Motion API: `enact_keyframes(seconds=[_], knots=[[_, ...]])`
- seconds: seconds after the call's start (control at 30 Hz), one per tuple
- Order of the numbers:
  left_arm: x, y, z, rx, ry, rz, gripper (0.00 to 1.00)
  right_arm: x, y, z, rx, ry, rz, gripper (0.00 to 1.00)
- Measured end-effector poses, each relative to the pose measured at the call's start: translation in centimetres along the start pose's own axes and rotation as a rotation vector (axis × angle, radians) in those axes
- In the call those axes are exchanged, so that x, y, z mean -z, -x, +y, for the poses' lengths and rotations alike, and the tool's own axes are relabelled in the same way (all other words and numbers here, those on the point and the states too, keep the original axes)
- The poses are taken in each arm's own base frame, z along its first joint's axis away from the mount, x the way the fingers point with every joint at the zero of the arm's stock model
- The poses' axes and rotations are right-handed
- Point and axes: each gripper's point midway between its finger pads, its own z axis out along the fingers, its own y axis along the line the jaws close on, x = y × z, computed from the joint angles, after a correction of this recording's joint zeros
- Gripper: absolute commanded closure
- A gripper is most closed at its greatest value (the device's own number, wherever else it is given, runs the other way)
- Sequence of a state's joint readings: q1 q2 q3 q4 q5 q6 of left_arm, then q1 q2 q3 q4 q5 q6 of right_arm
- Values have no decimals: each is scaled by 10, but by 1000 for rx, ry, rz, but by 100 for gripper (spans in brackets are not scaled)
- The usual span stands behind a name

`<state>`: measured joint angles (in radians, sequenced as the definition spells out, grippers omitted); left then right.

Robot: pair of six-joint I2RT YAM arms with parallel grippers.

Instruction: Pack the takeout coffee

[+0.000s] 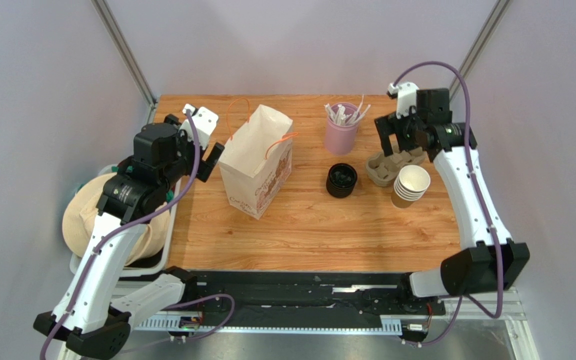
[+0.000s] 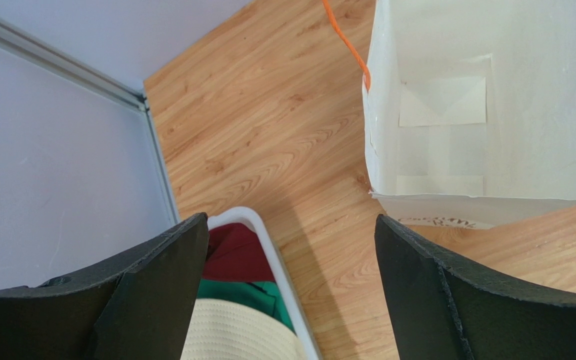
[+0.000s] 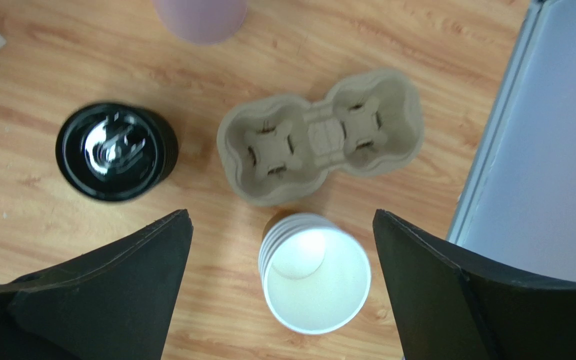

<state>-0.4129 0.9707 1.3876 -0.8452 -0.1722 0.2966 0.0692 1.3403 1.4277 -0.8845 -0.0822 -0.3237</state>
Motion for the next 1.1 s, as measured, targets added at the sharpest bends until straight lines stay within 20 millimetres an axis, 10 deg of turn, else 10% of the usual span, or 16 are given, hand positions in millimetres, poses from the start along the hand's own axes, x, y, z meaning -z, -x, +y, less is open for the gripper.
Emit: enact_keyframes(seconds=[0.33,1.1], knots=[[-1,-5,2,12,-3,0,9,-69,70,-25,9,-86,156,13],[16,-8,5,45,-8,-58,8,-135,-36,-45,17,-69,531,22]])
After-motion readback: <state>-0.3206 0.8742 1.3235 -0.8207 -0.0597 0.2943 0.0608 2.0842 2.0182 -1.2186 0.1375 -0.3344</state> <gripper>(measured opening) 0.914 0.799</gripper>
